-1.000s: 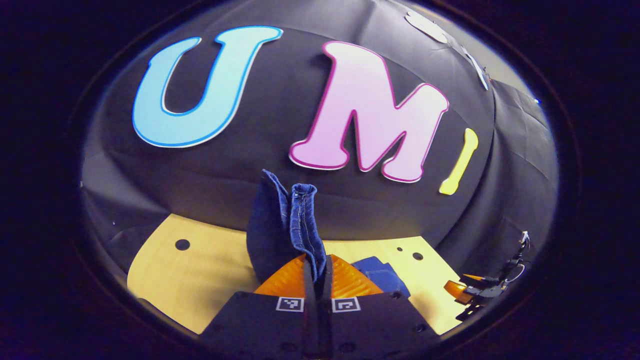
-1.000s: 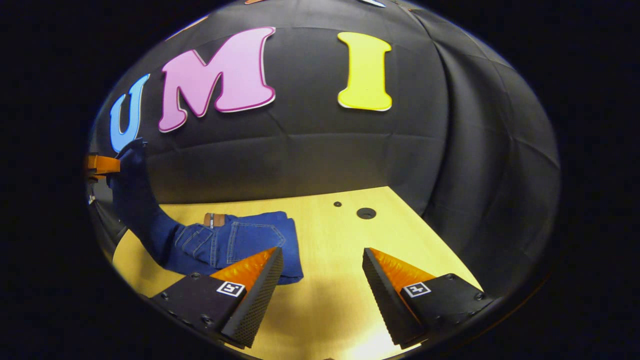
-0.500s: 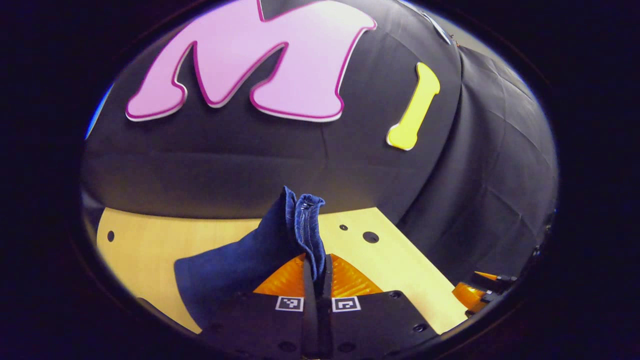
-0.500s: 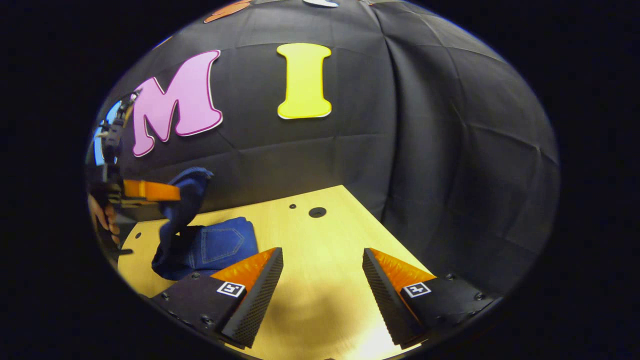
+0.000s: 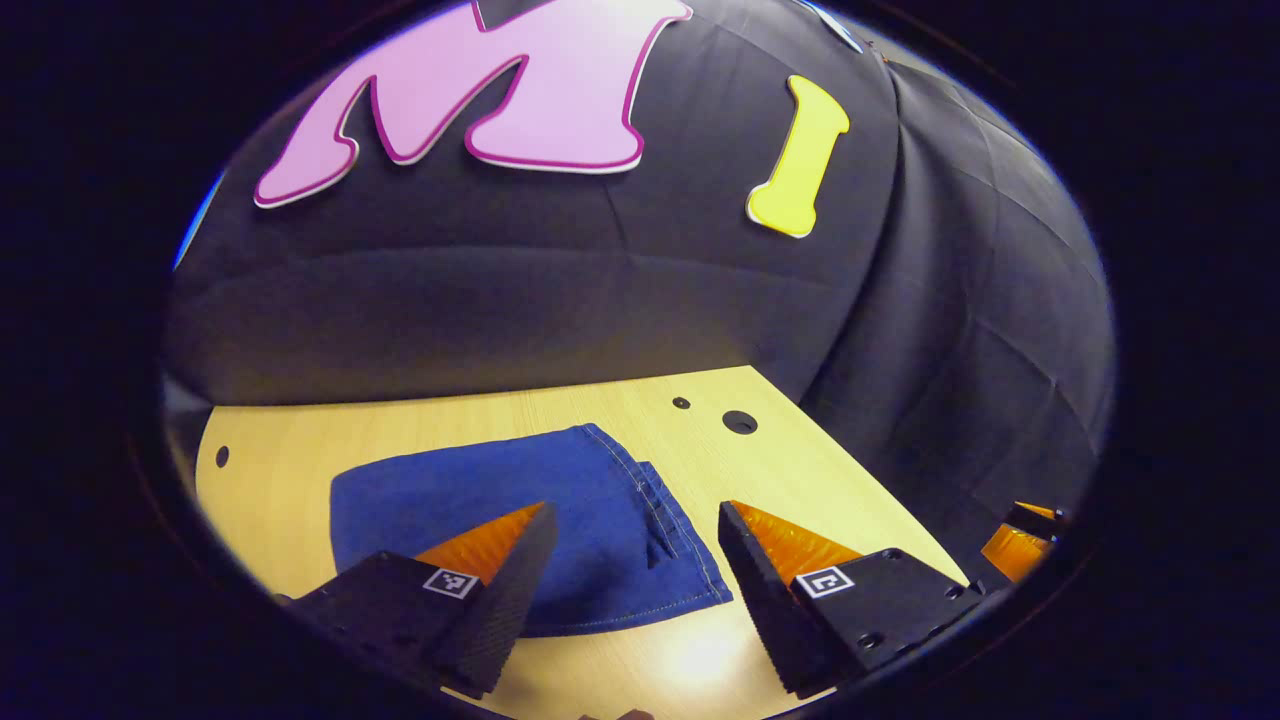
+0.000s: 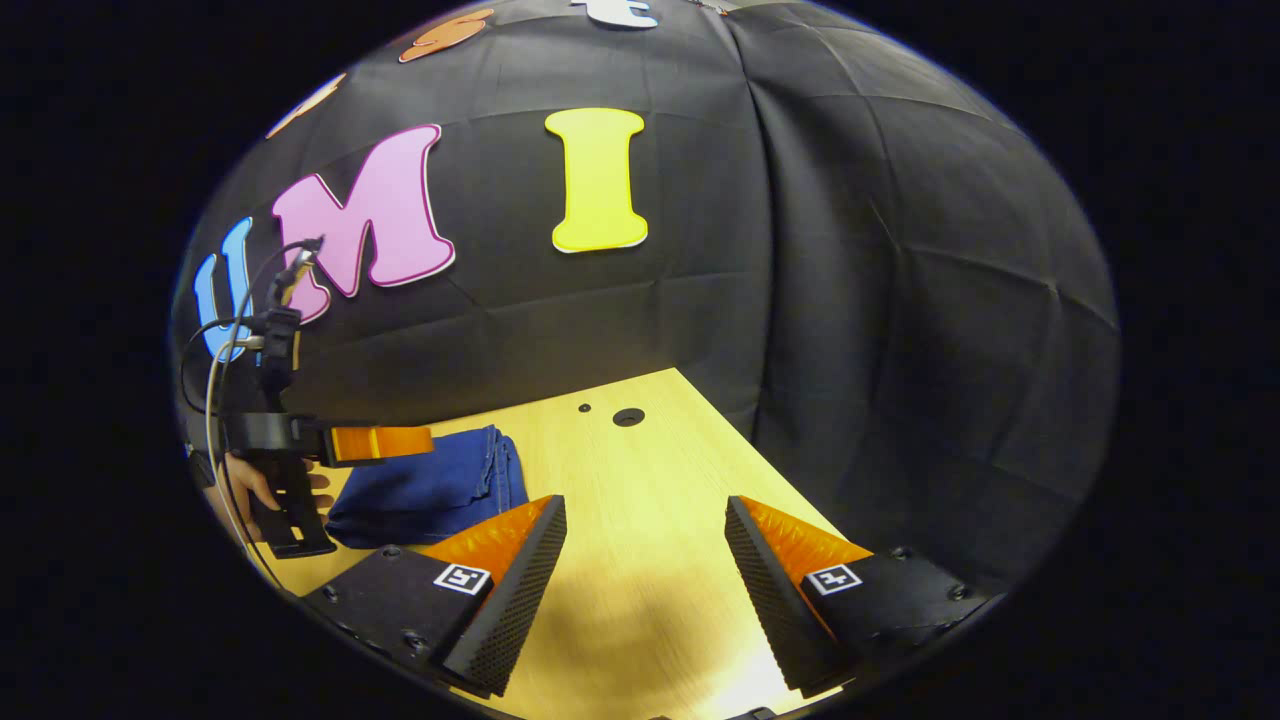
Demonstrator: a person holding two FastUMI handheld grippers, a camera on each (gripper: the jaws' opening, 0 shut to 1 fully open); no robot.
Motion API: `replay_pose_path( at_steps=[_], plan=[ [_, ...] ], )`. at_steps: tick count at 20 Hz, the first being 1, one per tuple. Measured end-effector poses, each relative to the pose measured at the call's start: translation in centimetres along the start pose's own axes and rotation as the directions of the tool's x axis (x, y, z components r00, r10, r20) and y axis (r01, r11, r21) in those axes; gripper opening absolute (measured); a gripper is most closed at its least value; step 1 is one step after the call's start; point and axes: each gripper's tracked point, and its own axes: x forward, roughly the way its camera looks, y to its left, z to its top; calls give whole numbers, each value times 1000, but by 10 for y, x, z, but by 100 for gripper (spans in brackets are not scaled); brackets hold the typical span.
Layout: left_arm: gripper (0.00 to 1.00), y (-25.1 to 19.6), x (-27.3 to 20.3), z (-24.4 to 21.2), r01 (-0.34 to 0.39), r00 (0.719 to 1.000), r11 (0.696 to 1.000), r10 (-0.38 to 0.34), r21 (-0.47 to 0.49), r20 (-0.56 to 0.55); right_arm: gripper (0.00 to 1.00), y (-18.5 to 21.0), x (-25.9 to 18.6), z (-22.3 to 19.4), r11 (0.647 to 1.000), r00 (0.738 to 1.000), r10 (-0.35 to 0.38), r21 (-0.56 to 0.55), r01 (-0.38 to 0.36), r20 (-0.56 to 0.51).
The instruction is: Grasp the waist and the cuffs of the jeans and fold them to make the two legs overlap; first hold the waist and fold one-third of the jeans toward the cuffs, then hold the cuffs and fold the remaining one-third in the same direction to finish folding.
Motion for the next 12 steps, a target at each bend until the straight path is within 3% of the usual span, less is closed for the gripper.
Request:
replay_pose_path(
  at_steps=[5,7,9,12],
  plan=[
    [97,36,-155,18,-94,981,996,91,8,169,98,40,-56,19,993,997,68,-99,-64,42],
    [97,48,-218,14,-157,962,987,156,-13,226,98,66,-85,34,985,989,124,-128,-113,78],
    [97,45,-278,-1,-174,947,982,187,-73,260,98,91,-117,53,975,976,170,-169,-146,134],
    [97,53,-364,-24,-247,904,963,268,-104,334,98,129,-168,75,961,949,236,-196,-196,210]
  ],
)
